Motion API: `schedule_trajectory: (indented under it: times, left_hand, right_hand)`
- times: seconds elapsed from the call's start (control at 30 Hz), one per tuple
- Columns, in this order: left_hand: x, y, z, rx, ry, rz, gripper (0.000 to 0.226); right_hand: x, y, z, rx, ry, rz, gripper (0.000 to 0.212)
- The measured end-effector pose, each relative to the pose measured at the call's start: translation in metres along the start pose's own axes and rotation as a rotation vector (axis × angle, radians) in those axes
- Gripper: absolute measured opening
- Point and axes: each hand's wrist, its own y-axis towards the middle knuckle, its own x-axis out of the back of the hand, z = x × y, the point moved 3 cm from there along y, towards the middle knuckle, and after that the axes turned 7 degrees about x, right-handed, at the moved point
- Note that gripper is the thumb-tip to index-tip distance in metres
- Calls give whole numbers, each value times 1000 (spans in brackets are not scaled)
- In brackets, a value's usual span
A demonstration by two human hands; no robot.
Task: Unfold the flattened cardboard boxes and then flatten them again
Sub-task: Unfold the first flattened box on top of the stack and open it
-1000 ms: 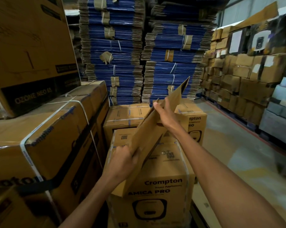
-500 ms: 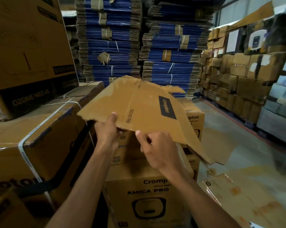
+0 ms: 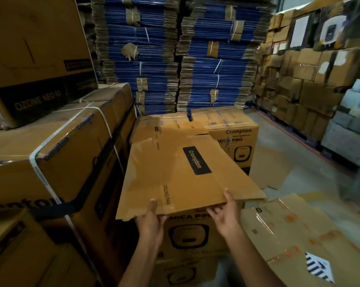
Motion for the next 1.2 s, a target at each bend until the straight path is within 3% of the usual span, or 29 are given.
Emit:
schedule_trajectory:
  times: [0.1,0.37,0.57,0.7,0.93,1.2]
  left_hand:
    - [20,-1,9,38,38,2,56]
    - [32,-1,25,91,36,43,45]
    - [12,-21,50,113,46,110,33]
    - [-8,-44,79,139,69,159,46]
    - [-57,-112,158,181,99,280,45]
    - [-96,-189,307,284,190,322,49]
  right_hand:
    - [19,9,-2,30,-64,-82,55]
    - [47,0,-3,155,-139,-83,41]
    - [83,-13,27,285,-104,-147,46]
    - [114,-28,62,367,-90,-173,47]
    - [203,-59,140,451,-49,-244,40]
    - [358,-88,227,466,-41,-359,32]
